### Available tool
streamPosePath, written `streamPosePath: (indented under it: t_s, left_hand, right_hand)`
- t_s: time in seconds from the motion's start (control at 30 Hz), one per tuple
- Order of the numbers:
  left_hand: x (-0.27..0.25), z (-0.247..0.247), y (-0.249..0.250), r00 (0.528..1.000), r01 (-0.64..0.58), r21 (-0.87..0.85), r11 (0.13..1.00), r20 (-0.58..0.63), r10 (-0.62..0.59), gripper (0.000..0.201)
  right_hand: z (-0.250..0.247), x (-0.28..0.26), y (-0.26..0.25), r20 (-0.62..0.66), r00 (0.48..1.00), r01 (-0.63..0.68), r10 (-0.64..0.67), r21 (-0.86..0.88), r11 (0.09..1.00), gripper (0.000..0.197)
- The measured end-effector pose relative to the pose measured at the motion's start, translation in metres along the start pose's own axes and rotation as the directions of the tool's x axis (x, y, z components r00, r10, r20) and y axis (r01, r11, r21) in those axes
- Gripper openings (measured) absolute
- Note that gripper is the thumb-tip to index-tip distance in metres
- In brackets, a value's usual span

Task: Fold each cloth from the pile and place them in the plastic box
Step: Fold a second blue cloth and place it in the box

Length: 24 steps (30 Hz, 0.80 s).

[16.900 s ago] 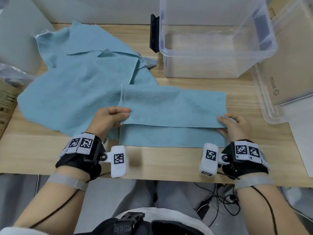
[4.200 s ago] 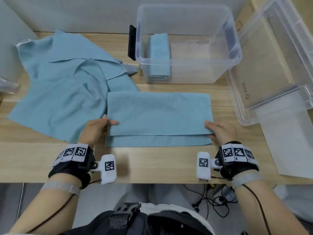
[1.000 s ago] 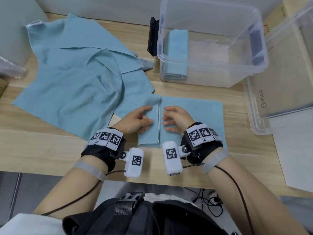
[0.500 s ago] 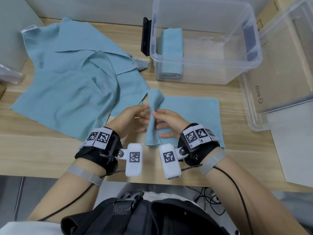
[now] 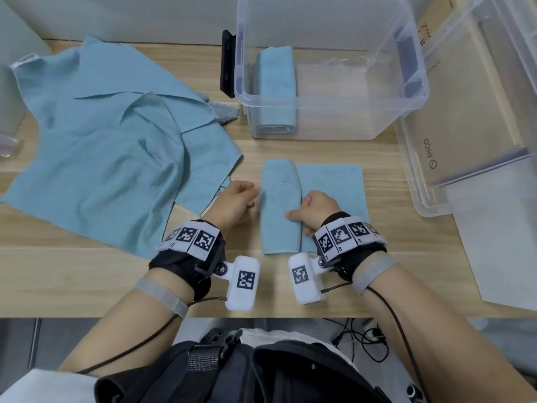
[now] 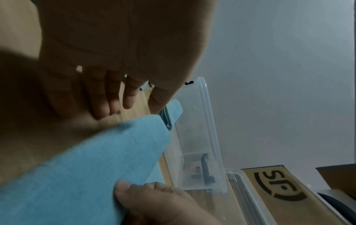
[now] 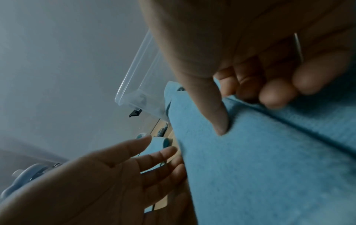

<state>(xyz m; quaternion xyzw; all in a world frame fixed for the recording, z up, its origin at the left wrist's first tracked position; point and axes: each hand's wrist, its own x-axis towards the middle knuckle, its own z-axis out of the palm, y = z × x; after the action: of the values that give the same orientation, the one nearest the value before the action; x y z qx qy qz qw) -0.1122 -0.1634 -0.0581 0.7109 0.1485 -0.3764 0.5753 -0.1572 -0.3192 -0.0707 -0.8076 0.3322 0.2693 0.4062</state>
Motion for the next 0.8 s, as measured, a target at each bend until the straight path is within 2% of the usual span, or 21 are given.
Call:
streamPosePath:
  t_s: [0.13, 0.27, 0.43, 0.5, 0.57, 0.63, 0.7, 0.8]
  left_hand:
    - [0.000, 0.005, 0.001, 0.992, 0.060, -0.085, 0.995, 0.113, -0.050, 0.019]
    - [-0.001, 0.009, 0.003, 0.982, 0.145, -0.080, 0.986, 0.131, -0.133, 0.024]
    - [-0.005, 0.008, 0.012, 0.970, 0.114, -0.201, 0.973, 0.236, -0.065, 0.025]
    - [-0.005, 0.009, 0.014, 0.954, 0.083, -0.180, 0.980, 0.298, -0.026, 0.029]
    - [-0.004, 0.013, 0.015, 0.941, 0.050, -0.150, 0.987, 0.337, 0.004, 0.031]
    - [-0.003, 0.018, 0.014, 0.948, 0.002, -0.131, 0.991, 0.315, 0.040, 0.030]
    - [0.000, 0.023, 0.013, 0.968, -0.046, -0.127, 0.991, 0.239, 0.075, 0.025]
    - [0.007, 0.027, 0.008, 0.988, -0.043, -0.137, 0.990, 0.141, 0.062, 0.013]
  right_hand:
    - [-0.003, 0.001, 0.003, -0.056, 0.996, 0.062, -0.066, -0.071, 0.996, 0.035]
    - [0.002, 0.001, 0.005, 0.019, 0.994, 0.105, -0.107, 0.095, 0.990, 0.025]
    - [0.000, -0.014, -0.006, 0.216, 0.965, 0.069, -0.146, 0.327, 0.942, 0.042]
    - [-0.002, -0.018, -0.008, 0.254, 0.948, 0.074, -0.192, 0.411, 0.908, 0.038]
    - [-0.007, -0.018, -0.004, 0.220, 0.952, 0.084, -0.212, 0.480, 0.873, 0.027]
    - [-0.014, -0.015, 0.002, 0.143, 0.976, 0.078, -0.166, 0.480, 0.874, 0.025]
    - [-0.021, -0.011, 0.010, 0.095, 0.989, 0.064, -0.114, 0.418, 0.906, 0.021]
    - [-0.031, -0.004, 0.030, 0.017, 0.999, 0.043, -0.052, 0.335, 0.941, 0.007]
